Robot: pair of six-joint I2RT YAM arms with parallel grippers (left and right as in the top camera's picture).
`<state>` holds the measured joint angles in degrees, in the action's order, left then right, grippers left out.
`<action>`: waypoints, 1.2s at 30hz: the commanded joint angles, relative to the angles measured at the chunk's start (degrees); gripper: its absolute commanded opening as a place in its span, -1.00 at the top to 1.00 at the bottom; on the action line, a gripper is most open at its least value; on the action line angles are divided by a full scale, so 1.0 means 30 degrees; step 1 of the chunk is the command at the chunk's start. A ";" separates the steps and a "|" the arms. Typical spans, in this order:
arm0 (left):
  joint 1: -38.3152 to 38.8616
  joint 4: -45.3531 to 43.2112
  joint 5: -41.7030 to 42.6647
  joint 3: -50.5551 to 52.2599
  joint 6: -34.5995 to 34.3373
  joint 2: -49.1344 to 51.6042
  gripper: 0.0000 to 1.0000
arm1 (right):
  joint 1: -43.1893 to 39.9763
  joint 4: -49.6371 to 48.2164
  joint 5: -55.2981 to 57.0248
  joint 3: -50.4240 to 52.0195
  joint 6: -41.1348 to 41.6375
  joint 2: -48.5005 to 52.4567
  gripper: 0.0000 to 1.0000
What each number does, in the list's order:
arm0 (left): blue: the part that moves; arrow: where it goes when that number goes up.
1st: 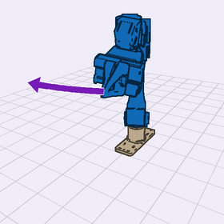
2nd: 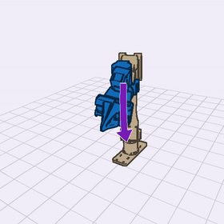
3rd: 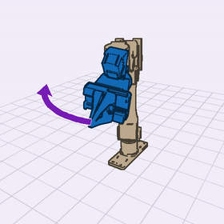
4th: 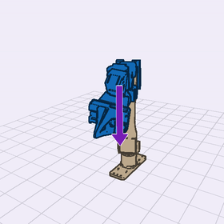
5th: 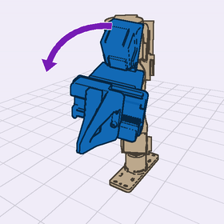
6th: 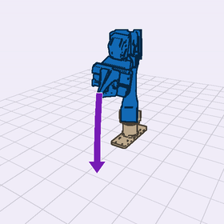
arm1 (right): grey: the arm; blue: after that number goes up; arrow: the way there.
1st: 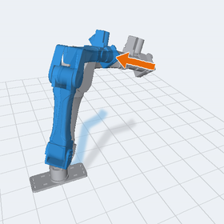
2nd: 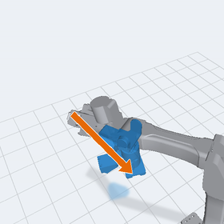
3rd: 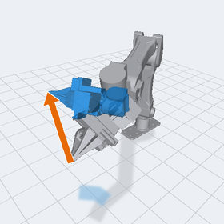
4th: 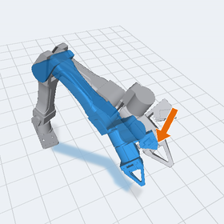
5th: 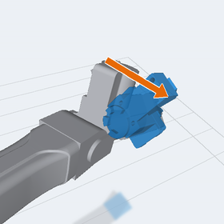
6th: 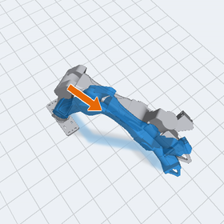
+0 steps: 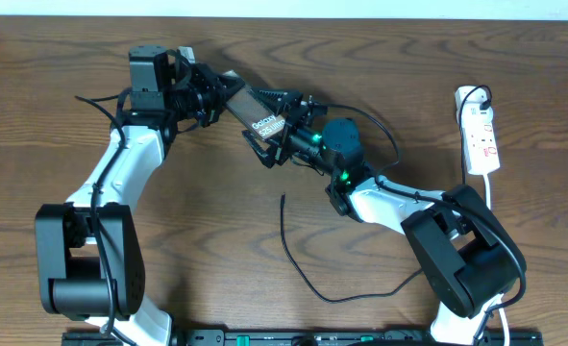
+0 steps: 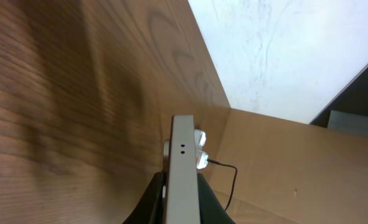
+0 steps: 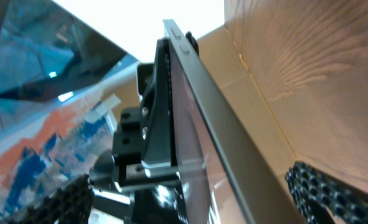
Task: Plug charger to phone and switch on socket
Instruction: 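Release the right gripper and pull the phone left with left gripper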
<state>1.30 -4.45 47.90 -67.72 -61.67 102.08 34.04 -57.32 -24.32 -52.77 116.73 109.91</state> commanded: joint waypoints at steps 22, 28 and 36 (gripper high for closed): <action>-1.0375 -0.0852 1.3289 0.0007 0.2681 -0.0452 0.85 | -0.2623 0.0000 -0.4364 -0.0168 -1.0673 -0.0160 -0.98; -1.0681 -0.0867 1.4069 0.0007 0.3563 -0.0452 0.85 | -0.2623 0.4255 -0.6258 -0.2477 -1.3617 -0.0160 -0.99; -1.0681 -0.1705 1.4069 0.0007 0.3563 -0.0452 0.85 | -0.2361 2.4166 -0.3424 -1.0557 -2.3380 -0.0160 -0.98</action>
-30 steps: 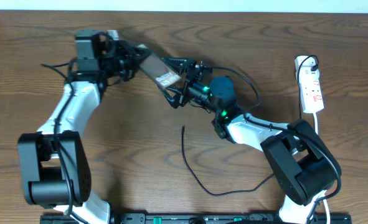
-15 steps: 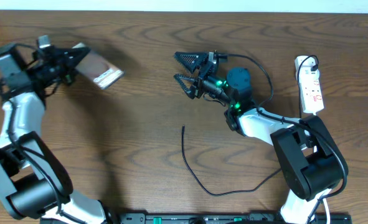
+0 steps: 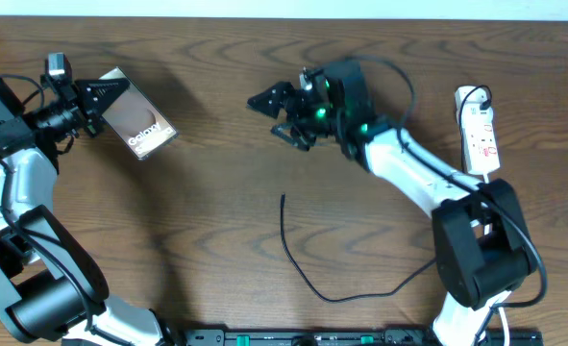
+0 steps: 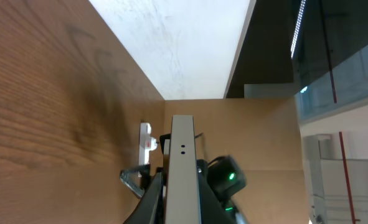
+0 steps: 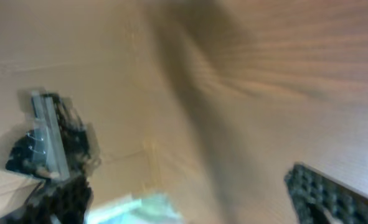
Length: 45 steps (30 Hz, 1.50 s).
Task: Plug charger to phone and switch on socket
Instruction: 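Release the right gripper and pull the phone left with left gripper, then lower the right gripper over the black cable's USB-C plug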
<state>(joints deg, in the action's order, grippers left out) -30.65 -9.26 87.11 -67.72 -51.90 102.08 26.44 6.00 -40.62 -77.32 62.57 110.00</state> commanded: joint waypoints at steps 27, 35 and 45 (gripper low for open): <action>-0.0022 -0.0095 0.0976 0.0007 0.0867 -0.0452 0.85 | 0.4809 1.7245 1.1140 -0.4284 -0.4320 0.2259 -0.99; -0.0022 -0.0095 0.0969 0.0007 0.1078 -0.0452 0.85 | 0.5464 1.6990 1.1154 -0.4058 -0.4014 0.3818 -0.98; -0.0022 -0.0095 0.0962 0.0007 0.1078 -0.0452 0.85 | 0.6062 1.7070 1.1817 -0.4044 -0.3053 0.3949 -0.82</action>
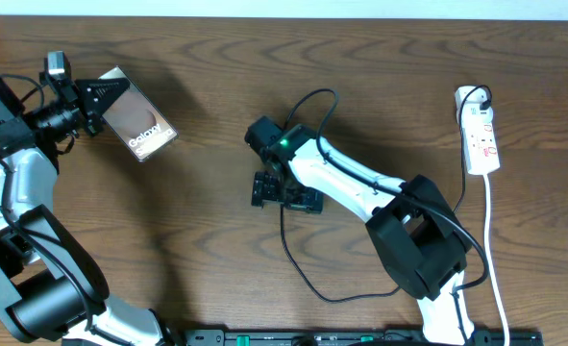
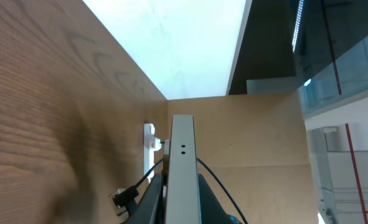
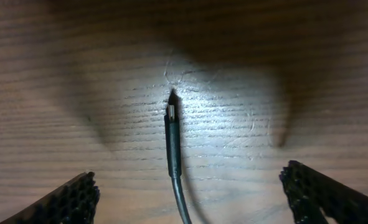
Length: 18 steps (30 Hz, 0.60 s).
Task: Plug charger to phone and switch on socket
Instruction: 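Lower the right gripper over the black cable's USB-C plug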
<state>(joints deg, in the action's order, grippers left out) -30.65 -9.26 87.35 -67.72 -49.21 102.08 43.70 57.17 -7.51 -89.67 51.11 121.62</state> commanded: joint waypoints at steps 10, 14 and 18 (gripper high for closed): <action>-0.0022 -0.0095 0.0889 0.0007 0.0182 -0.0452 0.85 | 0.0372 -0.0197 0.2055 0.0073 0.1253 0.0073 -0.60; -0.0022 -0.0095 0.0882 0.0007 0.0182 -0.0452 0.85 | 0.0372 -0.0495 0.2033 0.0073 0.1246 0.0080 -0.61; -0.0022 -0.0095 0.0882 0.0007 0.0182 -0.0452 0.85 | 0.0379 -0.0714 0.2025 0.0073 0.1239 0.0080 -0.60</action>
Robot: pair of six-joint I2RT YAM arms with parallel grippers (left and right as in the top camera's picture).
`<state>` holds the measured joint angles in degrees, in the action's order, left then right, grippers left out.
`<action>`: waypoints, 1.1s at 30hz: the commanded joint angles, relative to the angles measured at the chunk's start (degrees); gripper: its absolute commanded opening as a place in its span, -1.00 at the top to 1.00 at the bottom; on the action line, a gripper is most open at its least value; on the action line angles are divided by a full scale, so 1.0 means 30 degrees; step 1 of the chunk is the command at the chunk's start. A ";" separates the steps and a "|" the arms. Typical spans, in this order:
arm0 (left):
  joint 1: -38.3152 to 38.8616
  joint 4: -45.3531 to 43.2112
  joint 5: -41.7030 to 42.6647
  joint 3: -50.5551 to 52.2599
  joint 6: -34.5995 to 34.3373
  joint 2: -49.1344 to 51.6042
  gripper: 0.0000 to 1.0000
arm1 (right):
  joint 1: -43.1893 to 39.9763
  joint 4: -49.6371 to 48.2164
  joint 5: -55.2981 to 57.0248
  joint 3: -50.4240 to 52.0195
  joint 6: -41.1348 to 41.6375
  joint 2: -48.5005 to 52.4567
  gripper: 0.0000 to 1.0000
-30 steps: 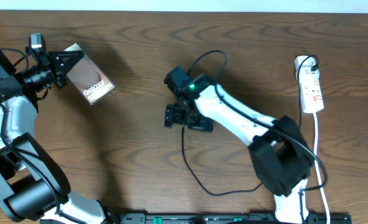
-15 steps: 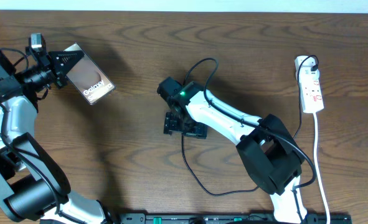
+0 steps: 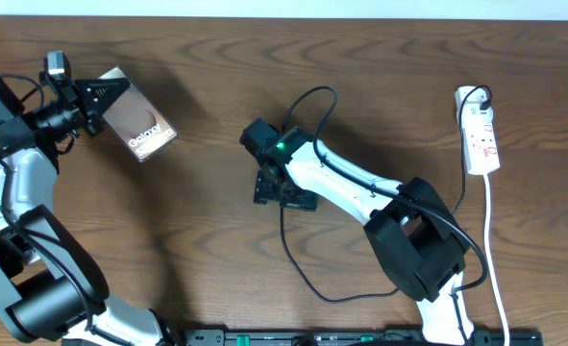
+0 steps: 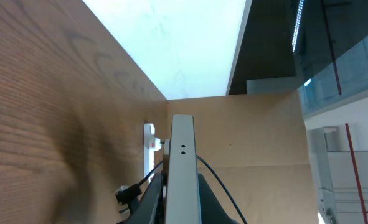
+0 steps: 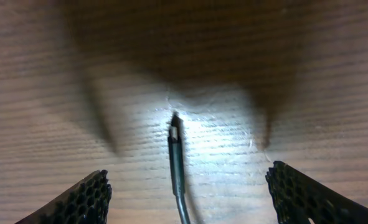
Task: Plug charger to phone and switch on socket
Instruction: 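Lower the right gripper over the black cable's USB-C plug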
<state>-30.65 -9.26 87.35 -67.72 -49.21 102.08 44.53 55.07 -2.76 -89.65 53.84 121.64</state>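
Observation:
My left gripper [image 3: 109, 108] is shut on the phone [image 3: 139, 127], holding it up at the table's far left. In the left wrist view the phone's grey edge [image 4: 182, 168] stands upright between the fingers [image 4: 152, 199]. The black charger cable [image 3: 303, 274] lies on the table, and its free plug end [image 5: 174, 134] points away from me. My right gripper [image 3: 284, 192] hovers open directly over that plug, with its mesh fingers [image 5: 87, 196] well apart on either side and nothing between them. The white socket strip [image 3: 481, 130] lies at the right edge with the cable's other end in it.
The wooden table [image 3: 197, 250] carries the cable's loop [image 3: 360, 293] near the front middle. A white lead [image 3: 495, 240] runs from the socket strip toward the front right. The right arm [image 3: 360, 197] stretches across the middle of the table.
My right gripper has come slightly closer to the plug end, still open over it. The left gripper and the phone have not moved.
First both grippers met at the back middle, the left shut on the phone and the right open around it. Then the left held the phone at the far left, with the right open in mid air. Later the right hovered over the cable's plug, as now.

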 commanded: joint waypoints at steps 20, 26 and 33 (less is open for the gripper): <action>-0.0022 -0.0095 0.0882 0.0007 0.0182 -0.0452 0.85 | 0.0080 0.0255 0.1384 0.0291 0.0255 0.0809 -0.60; -0.0022 -0.0095 0.0882 0.0007 0.0182 -0.0452 0.85 | 0.0080 0.0299 0.1377 0.0291 0.0262 0.0845 -0.59; -0.0022 -0.0095 0.0882 0.0007 0.0182 -0.0452 0.85 | 0.0138 0.0299 0.1173 0.0291 0.0262 0.1071 -0.58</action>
<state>-30.65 -9.26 87.35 -67.72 -49.21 102.08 44.53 55.79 -0.08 -89.17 53.82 123.17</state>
